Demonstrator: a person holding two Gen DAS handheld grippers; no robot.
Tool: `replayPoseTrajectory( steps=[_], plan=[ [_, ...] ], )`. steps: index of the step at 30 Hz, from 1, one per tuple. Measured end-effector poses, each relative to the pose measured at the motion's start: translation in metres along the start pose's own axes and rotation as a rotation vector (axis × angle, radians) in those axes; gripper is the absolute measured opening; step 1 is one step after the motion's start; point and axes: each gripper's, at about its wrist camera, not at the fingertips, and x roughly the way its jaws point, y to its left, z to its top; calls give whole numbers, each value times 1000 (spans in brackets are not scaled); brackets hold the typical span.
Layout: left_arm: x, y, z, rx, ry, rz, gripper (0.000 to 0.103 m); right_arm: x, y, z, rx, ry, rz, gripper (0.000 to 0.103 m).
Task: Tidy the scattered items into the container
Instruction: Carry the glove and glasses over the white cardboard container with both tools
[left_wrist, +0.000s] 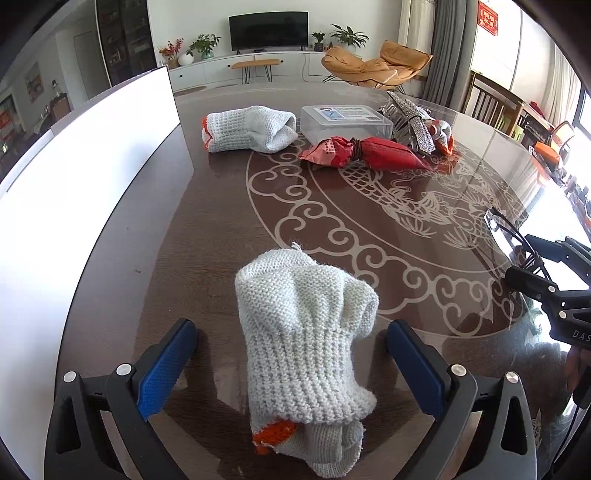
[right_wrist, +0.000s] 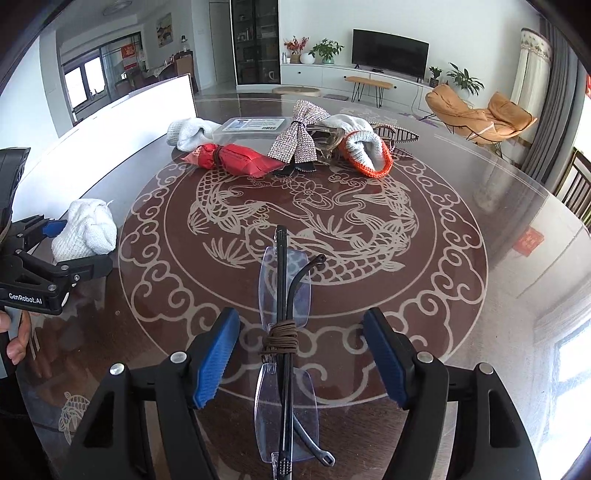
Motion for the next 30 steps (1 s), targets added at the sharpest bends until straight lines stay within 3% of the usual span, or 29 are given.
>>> replayPoseTrajectory(
  steps=[26, 27, 28, 29, 30],
  plan=[
    [1, 0, 0, 6, -2, -10, 102, 1, 1, 2, -8, 0, 3, 72],
    [-2, -1, 1, 18, -15, -18, 78, 1, 1, 2, -15, -2, 2, 67],
    [-7, -2, 2, 31, -35, -29, 57, 0, 2, 3, -18, -4, 5, 41],
    [-10, -2, 4, 41, -36, -52, 33, -2, 2, 5, -15, -3, 6, 27],
    [-10, -1, 6, 29, -27, -108, 32, -3, 1, 7, 3, 10, 6, 26]
  ],
)
